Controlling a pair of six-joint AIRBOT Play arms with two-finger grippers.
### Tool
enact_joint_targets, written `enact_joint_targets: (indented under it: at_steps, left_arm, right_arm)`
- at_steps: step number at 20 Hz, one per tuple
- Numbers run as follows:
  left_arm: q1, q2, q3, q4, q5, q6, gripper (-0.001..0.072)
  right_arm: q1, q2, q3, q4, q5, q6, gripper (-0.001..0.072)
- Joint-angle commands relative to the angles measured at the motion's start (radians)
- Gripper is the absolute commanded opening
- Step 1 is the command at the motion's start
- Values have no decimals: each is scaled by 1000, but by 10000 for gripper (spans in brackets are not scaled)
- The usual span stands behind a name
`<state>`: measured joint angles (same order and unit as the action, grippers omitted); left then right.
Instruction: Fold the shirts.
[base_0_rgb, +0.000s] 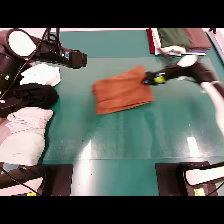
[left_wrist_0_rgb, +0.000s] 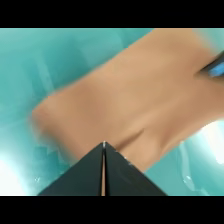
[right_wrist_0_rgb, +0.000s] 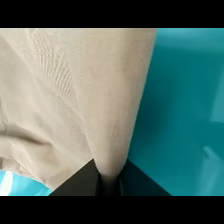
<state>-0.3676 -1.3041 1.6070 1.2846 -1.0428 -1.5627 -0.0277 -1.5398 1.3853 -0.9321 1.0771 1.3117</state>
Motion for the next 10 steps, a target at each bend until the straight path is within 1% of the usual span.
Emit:
enact_joint_targets:
  at_steps: [1,6,10]
  left_arm:
    - [-5,-1,0,-5,8,-3,27]
    - [-5,-1,0,-18,45,-29,27]
    - [-5,-1,0,-21,62,-29,26]
  right_arm:
    - [-320,181,-101,-119,-5,10,18]
    - [-787,315,-179,-118,-27,13,18]
    - [-1007,379,-283,-119,-31,38,18]
